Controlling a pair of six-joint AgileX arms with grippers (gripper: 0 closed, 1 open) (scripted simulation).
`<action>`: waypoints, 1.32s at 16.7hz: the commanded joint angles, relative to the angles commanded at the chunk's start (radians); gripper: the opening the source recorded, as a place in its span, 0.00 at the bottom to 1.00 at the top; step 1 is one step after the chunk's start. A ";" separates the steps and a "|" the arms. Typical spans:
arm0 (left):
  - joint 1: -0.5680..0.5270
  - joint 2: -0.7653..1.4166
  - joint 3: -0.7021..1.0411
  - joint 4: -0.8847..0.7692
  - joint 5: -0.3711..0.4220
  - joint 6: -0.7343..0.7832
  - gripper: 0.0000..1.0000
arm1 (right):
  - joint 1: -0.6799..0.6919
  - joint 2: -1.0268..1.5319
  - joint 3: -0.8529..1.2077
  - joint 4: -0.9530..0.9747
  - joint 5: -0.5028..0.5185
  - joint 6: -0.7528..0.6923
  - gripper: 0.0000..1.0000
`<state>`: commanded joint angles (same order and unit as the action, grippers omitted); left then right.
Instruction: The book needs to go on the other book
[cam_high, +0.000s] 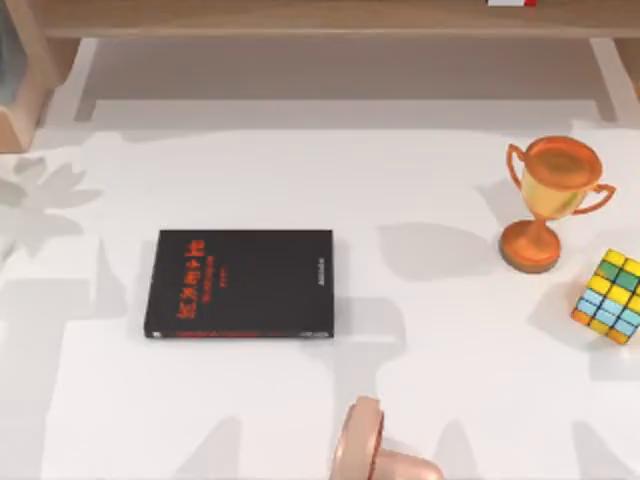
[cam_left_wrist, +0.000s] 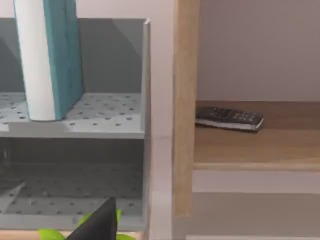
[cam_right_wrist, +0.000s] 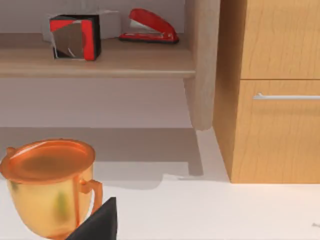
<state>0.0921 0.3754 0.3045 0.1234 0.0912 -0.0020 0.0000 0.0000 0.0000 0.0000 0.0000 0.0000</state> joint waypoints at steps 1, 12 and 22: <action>0.019 0.090 0.065 0.026 0.019 0.000 1.00 | 0.000 0.000 0.000 0.000 0.000 0.000 1.00; 0.242 1.235 0.839 0.341 0.260 -0.002 1.00 | 0.000 0.000 0.000 0.000 0.000 0.000 1.00; 0.317 1.652 1.128 0.460 0.358 0.001 1.00 | 0.000 0.000 0.000 0.000 0.000 0.000 1.00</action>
<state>0.4094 2.0272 1.4324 0.5832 0.4494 -0.0015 0.0000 0.0000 0.0000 0.0000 0.0000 0.0000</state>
